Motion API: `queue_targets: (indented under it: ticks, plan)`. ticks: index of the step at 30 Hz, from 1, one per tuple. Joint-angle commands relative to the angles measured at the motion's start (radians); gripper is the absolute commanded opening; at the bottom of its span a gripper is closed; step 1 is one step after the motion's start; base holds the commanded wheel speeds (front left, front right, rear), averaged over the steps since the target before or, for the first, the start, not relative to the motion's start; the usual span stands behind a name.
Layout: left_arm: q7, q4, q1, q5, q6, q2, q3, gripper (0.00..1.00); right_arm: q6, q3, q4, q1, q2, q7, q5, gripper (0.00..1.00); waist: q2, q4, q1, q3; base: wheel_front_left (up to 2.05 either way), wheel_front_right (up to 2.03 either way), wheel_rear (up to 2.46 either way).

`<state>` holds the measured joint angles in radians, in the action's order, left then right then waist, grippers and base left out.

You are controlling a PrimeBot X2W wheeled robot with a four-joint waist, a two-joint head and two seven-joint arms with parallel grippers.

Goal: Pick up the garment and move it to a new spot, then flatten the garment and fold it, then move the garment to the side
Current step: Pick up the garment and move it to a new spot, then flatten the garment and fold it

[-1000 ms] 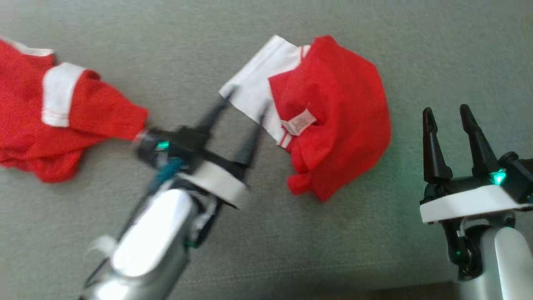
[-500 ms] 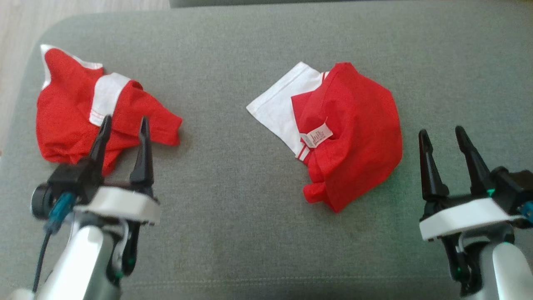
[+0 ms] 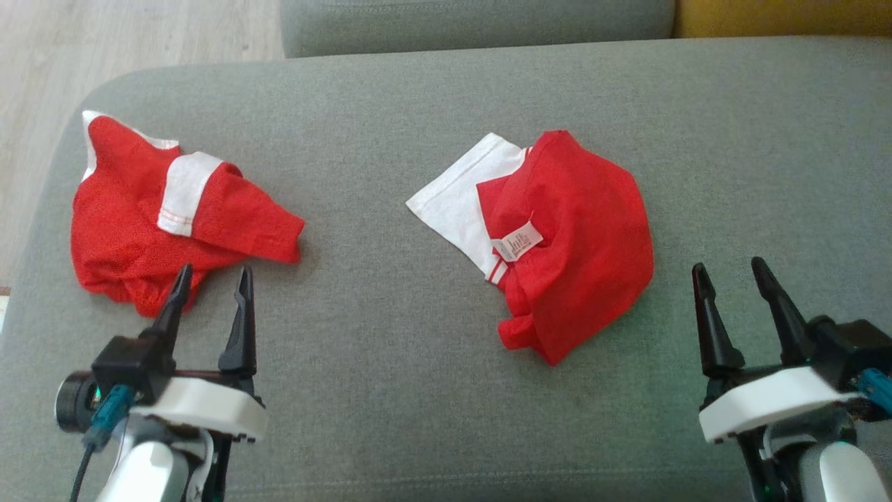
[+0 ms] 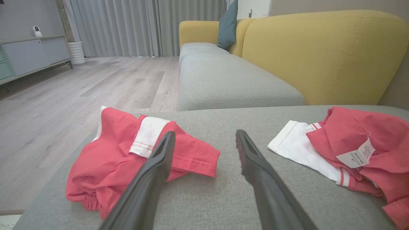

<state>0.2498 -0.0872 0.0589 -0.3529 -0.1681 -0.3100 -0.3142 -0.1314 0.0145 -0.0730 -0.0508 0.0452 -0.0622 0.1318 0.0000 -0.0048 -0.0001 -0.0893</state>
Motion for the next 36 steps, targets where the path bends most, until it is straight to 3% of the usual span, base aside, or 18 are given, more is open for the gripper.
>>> queue_targets:
  ticks: [1, 25, 29, 36]
  plan:
    - [0.012, 0.037, 0.032, 0.010, -0.007, -0.029, 0.038, 1.00, 0.001, -0.023, -0.042, 0.019, 0.005, -0.005, 0.003, 1.00, 0.0000, 0.000, 0.0001, 0.004, 0.00, 0.00, 0.00]
    - [0.008, 0.037, 0.036, 0.004, -0.018, -0.043, 0.027, 1.00, 0.001, -0.038, -0.039, 0.032, 0.005, -0.012, 0.008, 1.00, 0.0000, 0.005, 0.0001, -0.004, 0.00, 0.00, 0.00]
    - [0.008, 0.037, 0.045, 0.005, -0.017, -0.043, 0.022, 1.00, 0.001, -0.092, -0.029, 0.037, 0.005, -0.046, -0.006, 1.00, 0.0000, 0.010, 0.0001, -0.014, 0.00, 0.00, 0.00]
    - [0.009, 0.031, 0.082, 0.010, -0.009, -0.032, 0.009, 1.00, 0.001, -0.298, 0.024, 0.077, 0.005, -0.123, -0.022, 1.00, 0.0000, 0.033, 0.0001, -0.055, 0.00, 0.00, 0.00]
